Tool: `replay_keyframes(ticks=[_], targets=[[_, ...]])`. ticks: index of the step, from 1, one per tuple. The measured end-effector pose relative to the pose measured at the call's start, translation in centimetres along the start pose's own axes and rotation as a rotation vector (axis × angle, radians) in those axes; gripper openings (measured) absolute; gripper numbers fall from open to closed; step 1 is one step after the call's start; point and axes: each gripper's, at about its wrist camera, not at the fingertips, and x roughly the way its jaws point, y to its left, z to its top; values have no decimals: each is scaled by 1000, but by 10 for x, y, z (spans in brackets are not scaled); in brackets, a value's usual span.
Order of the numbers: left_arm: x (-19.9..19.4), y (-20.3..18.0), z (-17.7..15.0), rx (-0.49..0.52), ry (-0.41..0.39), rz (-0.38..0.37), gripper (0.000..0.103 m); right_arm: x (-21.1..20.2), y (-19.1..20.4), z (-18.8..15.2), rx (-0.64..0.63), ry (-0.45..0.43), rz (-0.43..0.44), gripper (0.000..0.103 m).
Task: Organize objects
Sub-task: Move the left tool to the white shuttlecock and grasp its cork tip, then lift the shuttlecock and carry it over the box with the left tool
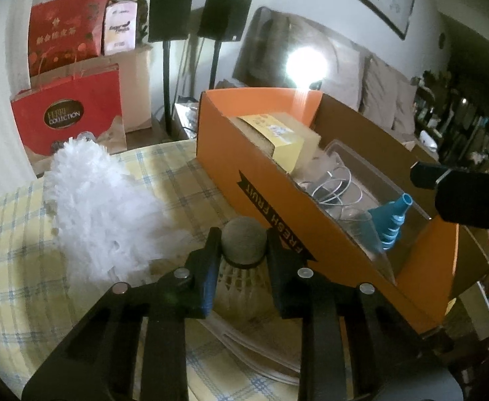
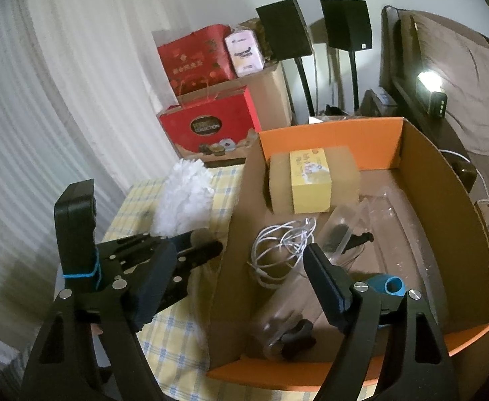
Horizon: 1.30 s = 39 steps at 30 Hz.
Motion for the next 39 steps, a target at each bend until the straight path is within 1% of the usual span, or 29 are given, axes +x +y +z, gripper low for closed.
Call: replay_keyframes(ticks=[3,7,10,14,19,21,24,27,29,31,33,39], targets=[[-6,2,0,-15,-11,-1,24,0,2,-3,-8,2,4,80],[-26,3,3,-49,-33,-24,24,0,5,-4,-24,0,14,75],[-46,4,11,-79,-54,-48,24,-2,10,-6,-51,-3,21,72],[-69,3,26,-105,-61,-66,24,-2,20,-8,-94,0,30,68],[-84,-7,41,-109,-56,-85,24,-2,34,-11,-155,-1,54,68],[-86,-14,45,-102,-49,-107,24,-2,40,-12,-184,-8,52,68],[-85,-25,51,-85,-35,-114,24,-1,42,-12,-201,-14,49,68],[-83,-38,58,-66,-24,-121,24,0,38,-10,-211,-6,28,67],[-81,-47,65,-56,-13,-136,24,-3,30,-6,-210,-7,15,65],[-78,-55,72,-46,-5,-148,24,-6,20,-1,-203,-4,8,58],[-75,-66,80,-26,-4,-145,24,-10,9,4,-196,1,-10,53],[-53,-94,99,5,17,-178,24,-23,-28,13,-148,6,-37,51]])
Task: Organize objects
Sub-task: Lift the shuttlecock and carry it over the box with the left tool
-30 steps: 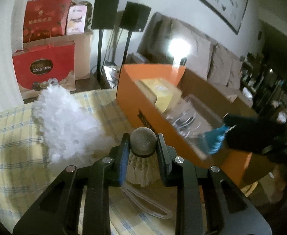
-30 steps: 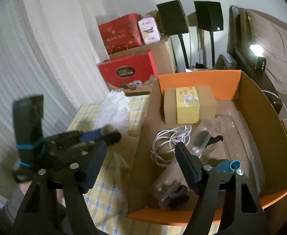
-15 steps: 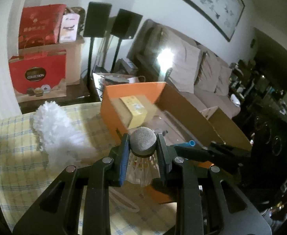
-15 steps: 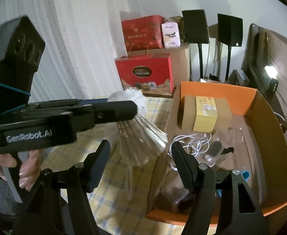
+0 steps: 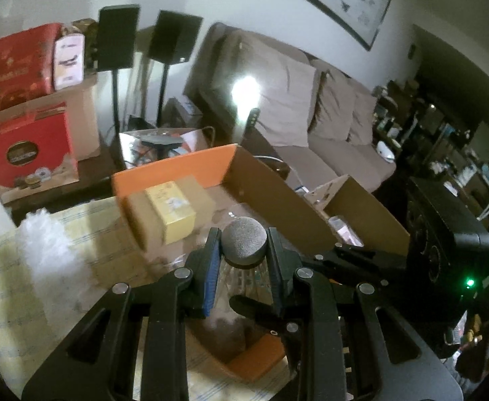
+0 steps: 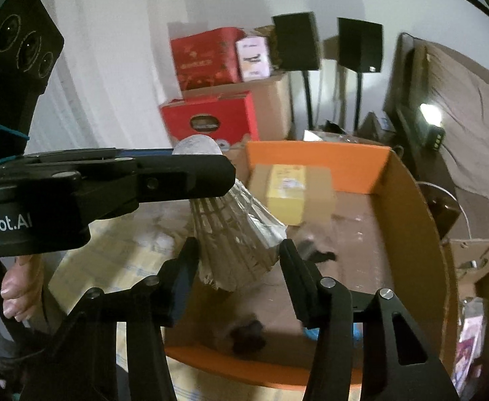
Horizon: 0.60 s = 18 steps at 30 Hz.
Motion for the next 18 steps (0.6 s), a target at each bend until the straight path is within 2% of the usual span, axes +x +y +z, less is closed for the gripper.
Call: replay_keyframes(ticks=[5,13,14,15,16,18], targets=[[26,-18,4,33,60,-15,24,-1,-23,-10,51,42,0,51],[65,-34,-3,79,205,-4,24,9,-39,-37,126,128,51,51],[68,-34,-4,76,211,0,27,9,-41,-40,138,138,60,51],[71,-35,-4,71,217,2,38,10,-43,-43,151,149,64,53],[72,-34,-4,64,218,3,55,11,-44,-45,159,156,61,54],[72,-32,-4,38,206,-4,62,12,-48,-49,178,168,50,54]])
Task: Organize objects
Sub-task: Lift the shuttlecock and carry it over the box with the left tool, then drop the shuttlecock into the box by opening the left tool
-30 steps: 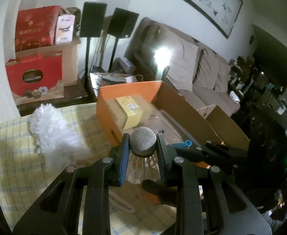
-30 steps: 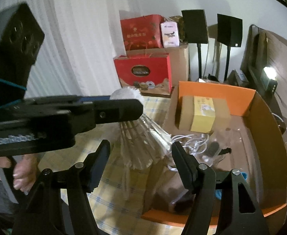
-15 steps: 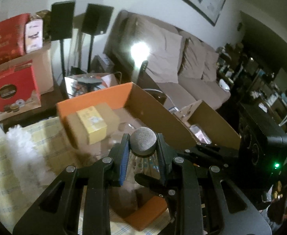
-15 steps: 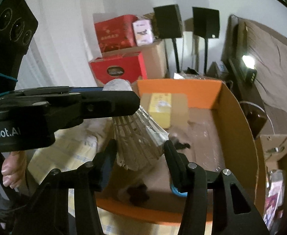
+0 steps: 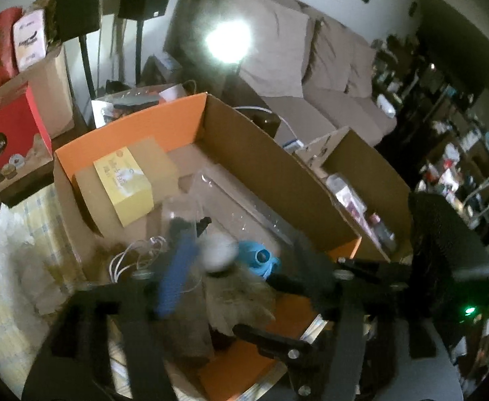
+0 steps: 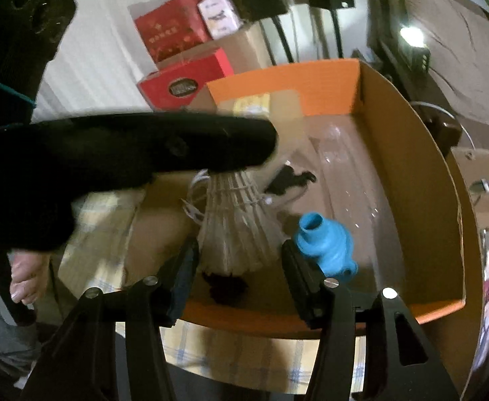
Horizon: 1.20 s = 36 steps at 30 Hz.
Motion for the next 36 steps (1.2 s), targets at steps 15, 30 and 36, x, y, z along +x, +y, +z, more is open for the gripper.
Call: replay_keyframes(ticks=[15,30,36], targets=[[-38,25,-16,-59,-71,68,92,-30,15,9,-5,-94,-30,66],[-87,63,-57,-87,-149,247,102,-25,42,25,-57,-104,-88,87],[-100,81,-73,-119,-166,283,103,-26,56,29,-71,-116,-85,91]])
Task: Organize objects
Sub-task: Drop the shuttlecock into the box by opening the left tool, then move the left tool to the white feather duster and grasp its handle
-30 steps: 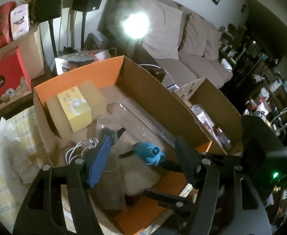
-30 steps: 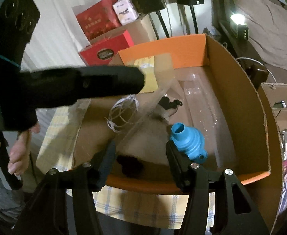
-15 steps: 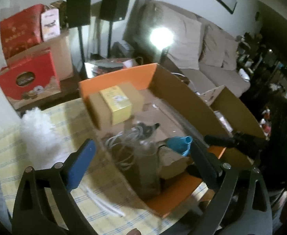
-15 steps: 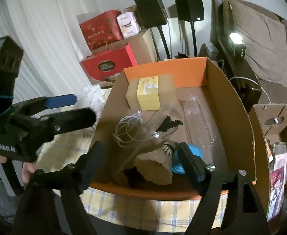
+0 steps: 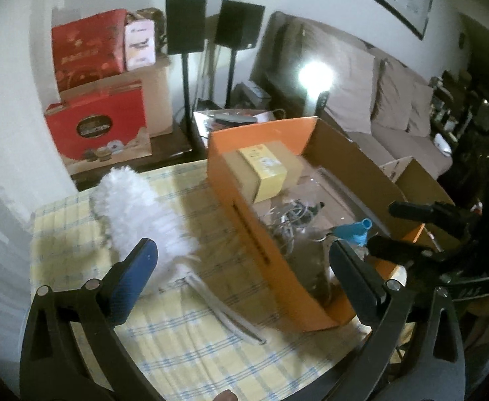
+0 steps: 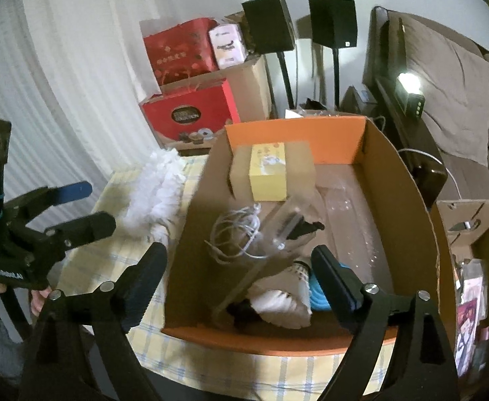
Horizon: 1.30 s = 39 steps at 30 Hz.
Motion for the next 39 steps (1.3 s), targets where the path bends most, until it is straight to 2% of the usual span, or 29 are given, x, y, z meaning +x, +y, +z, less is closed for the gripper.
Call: replay_keyframes(ticks=[5,14,25,32,39], targets=[[-7,12,-11,-21,-9,32,103,0,14,4,-12,-14,5,102],[-26,42,-26,-68,-34,84,103,9,45,8,-47,-13,40,102],[-46,87,-47,-142,-50,191,103,35,97,2,-139,5,80,102],[-42,118,-60,-233,-34,174,103,54,122,-6,-175,7,100,102],[-20,143,-65,-327,-17,120,99,69,140,-24,-202,17,142,89]])
